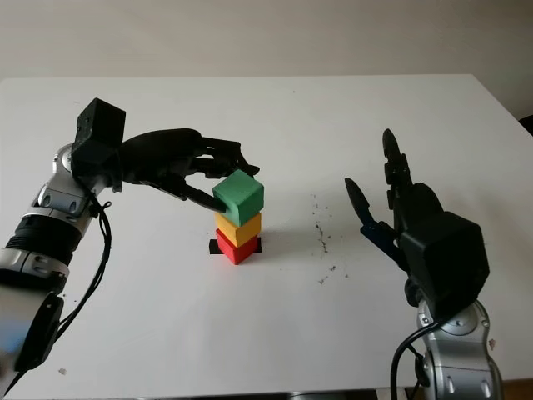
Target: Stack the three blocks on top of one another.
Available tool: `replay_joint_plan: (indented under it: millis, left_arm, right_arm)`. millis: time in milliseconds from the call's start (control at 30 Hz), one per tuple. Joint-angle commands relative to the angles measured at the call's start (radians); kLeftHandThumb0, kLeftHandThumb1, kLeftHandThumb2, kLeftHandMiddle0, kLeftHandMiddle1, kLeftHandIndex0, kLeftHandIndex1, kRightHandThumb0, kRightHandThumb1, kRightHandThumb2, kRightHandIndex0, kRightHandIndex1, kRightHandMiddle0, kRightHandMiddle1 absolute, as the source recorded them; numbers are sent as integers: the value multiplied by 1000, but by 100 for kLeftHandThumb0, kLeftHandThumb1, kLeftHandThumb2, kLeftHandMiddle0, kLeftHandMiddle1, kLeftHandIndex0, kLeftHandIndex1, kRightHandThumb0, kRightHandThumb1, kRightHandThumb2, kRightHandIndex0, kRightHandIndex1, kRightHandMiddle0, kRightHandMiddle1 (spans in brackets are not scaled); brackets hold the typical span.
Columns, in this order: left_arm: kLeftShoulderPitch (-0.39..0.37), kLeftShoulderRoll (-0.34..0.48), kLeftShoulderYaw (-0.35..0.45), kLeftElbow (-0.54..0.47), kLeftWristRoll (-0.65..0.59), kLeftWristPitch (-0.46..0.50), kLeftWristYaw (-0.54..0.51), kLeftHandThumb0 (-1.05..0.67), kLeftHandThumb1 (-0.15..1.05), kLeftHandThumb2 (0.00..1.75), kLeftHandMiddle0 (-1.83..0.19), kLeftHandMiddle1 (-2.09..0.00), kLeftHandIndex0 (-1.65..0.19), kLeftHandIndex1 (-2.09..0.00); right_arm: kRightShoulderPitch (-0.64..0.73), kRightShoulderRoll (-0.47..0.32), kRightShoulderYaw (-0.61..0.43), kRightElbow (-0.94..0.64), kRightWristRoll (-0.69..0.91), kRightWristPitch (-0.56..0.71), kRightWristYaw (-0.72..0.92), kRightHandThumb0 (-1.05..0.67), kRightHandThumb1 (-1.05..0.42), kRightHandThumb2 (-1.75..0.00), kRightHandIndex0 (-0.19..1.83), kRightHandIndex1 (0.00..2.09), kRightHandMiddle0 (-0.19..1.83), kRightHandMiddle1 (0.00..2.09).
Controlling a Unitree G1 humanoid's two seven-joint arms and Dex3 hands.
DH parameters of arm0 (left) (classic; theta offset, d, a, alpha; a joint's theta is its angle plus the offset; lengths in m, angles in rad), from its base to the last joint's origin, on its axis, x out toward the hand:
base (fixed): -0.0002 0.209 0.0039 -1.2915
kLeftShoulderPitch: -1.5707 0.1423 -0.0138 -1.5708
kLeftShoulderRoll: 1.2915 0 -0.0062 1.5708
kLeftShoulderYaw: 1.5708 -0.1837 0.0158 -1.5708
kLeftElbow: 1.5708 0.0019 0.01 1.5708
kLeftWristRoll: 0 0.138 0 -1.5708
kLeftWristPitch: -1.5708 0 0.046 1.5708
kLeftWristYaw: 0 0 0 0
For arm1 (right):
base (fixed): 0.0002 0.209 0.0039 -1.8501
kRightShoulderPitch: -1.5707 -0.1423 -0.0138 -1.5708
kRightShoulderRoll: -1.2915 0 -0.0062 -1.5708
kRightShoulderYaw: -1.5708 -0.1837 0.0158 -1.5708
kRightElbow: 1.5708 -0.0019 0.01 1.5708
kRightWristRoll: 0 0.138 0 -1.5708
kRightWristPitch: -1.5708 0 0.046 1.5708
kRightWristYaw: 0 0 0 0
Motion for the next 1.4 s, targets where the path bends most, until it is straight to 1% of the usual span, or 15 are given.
replay_joint_plan:
  millis: [0,267,333,433,500,533,600,667,733,833,933,1033,1167,1233,1367]
  left_arm:
    - [-7,13,-7,-17,6,-4,-5,-61,88,5,0,-4,-29,-90]
    - [2,18,3,-18,-18,-6,-26,-62,88,5,3,-4,-26,-84]
    - [8,25,6,-24,-24,-23,-37,-63,89,5,5,-5,-25,-71]
    - [18,36,12,-29,-31,-62,-45,-66,90,5,9,-5,-18,-37]
    - [25,44,22,-26,-45,-91,-52,-68,89,5,12,-5,-12,-21]
    - [31,50,33,-26,-59,-107,-58,-69,89,5,14,-4,-3,-13]
    - [45,69,55,-45,-88,-73,-68,-72,87,5,18,-1,14,-3]
    - [70,92,87,-84,-129,-5,-69,-76,88,5,19,0,18,-1]
    - [117,111,133,-118,-170,11,-54,-84,91,7,19,0,19,0]
    - [232,119,220,-200,-245,49,11,-96,102,15,19,0,19,0]
    - [377,96,303,-354,-346,151,94,-96,104,48,19,0,19,0]
    - [497,43,358,-462,-415,192,189,-87,105,63,19,0,19,0]
    - [611,-17,372,-582,-423,201,316,-80,105,63,19,0,19,0]
    - [671,-57,362,-625,-400,169,373,-77,105,67,19,0,19,0]
    - [756,-138,336,-697,-366,145,490,-75,105,71,19,0,19,0]
  right_arm:
    - [-5,-11,-9,-2,4,-8,4,-65,-105,-48,-12,6,-7,5]
    - [-7,-18,-9,4,4,-17,9,-66,-105,-48,-12,6,-7,6]
    - [-7,-16,-9,3,9,-14,12,-66,-105,-48,-12,6,-7,5]
    - [-6,-14,-9,10,18,-26,18,-66,-105,-49,-13,5,-8,5]
    - [-5,-15,-8,16,21,-39,21,-65,-105,-49,-14,5,-9,5]
    - [-5,-15,-6,19,20,-45,21,-65,-105,-49,-14,5,-9,5]
    - [-3,-13,0,17,16,-44,19,-66,-105,-49,-14,5,-9,5]
    - [-1,-5,4,8,23,-31,20,-66,-105,-49,-15,5,-10,5]
    - [2,4,12,1,28,-23,18,-66,-105,-49,-16,4,-11,4]
    - [2,20,28,0,29,-16,10,-65,-105,-49,-18,3,-12,4]
    - [-3,31,48,14,21,-28,2,-65,-105,-50,-16,4,-11,5]
    - [-15,46,69,37,19,-42,-7,-64,-105,-51,-16,5,-11,5]
    - [-32,63,108,75,-5,-65,-30,-66,-105,-51,-15,5,-11,5]
    - [-41,79,126,113,11,-87,-21,-66,-105,-54,-17,5,-14,4]
    - [-43,143,145,176,53,-126,-34,-63,-105,-59,-19,0,-19,2]
